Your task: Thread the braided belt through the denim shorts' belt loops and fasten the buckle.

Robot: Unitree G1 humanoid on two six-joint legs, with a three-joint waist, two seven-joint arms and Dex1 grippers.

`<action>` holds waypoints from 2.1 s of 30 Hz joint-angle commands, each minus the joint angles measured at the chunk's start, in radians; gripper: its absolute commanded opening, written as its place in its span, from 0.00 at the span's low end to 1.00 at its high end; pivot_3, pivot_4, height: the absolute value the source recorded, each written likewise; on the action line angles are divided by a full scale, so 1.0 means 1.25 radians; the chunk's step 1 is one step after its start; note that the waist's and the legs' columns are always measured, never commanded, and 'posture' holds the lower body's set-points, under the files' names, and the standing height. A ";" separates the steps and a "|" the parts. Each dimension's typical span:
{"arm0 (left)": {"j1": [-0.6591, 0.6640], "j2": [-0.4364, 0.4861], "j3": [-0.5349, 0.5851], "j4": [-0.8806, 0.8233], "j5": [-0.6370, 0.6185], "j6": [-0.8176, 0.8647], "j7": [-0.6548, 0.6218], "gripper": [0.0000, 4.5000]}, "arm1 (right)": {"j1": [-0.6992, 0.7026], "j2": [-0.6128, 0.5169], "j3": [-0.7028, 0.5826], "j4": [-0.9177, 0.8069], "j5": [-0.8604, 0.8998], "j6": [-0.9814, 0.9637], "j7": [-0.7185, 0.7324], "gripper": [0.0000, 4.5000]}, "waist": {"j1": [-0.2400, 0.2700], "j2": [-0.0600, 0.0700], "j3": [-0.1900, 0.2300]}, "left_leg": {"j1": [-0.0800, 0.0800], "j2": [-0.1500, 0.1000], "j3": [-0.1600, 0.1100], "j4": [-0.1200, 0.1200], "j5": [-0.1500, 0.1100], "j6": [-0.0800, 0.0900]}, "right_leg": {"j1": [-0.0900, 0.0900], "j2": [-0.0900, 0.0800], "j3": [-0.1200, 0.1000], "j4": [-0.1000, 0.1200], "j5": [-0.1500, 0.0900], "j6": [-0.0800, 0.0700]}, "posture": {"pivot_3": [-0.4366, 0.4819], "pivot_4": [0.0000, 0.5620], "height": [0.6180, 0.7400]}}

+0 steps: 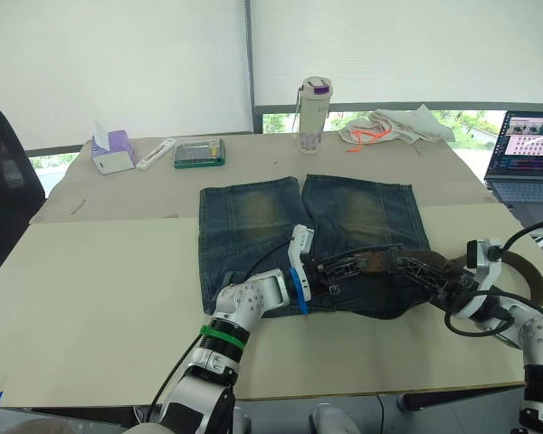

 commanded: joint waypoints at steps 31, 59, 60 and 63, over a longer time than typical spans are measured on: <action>-0.032 0.086 0.024 -0.191 0.012 0.209 0.076 0.00 | 0.216 0.184 0.127 -0.431 -0.031 -0.158 -0.314 0.70 | 0.002 0.002 -0.002 | 0.000 -0.001 -0.002 0.000 0.000 0.000 | -0.001 -0.001 0.000 0.001 -0.001 0.002 | 0.48 0.27 1.00; -0.010 0.042 0.085 -0.181 -0.019 0.245 0.122 0.00 | 0.194 0.316 0.027 -0.367 0.154 -0.215 -0.438 0.70 | 0.000 0.002 -0.002 | 0.000 0.000 -0.002 0.000 0.000 0.000 | -0.001 0.000 0.000 0.002 -0.001 0.001 | 0.48 0.27 1.00; -0.011 0.041 0.086 -0.181 -0.019 0.246 0.122 0.00 | 0.193 0.319 0.027 -0.366 0.154 -0.219 -0.441 0.70 | 0.000 0.002 -0.002 | 0.000 0.000 -0.002 0.000 0.000 0.000 | -0.001 0.000 0.000 0.002 -0.001 0.001 | 0.48 0.27 1.00; -0.010 0.037 0.086 -0.180 -0.018 0.247 0.122 0.00 | 0.188 0.330 0.021 -0.360 0.164 -0.227 -0.453 0.54 | 0.001 0.002 -0.002 | 0.000 0.000 -0.002 0.000 0.000 0.000 | -0.001 0.000 0.000 0.002 -0.001 0.001 | 0.48 0.27 1.00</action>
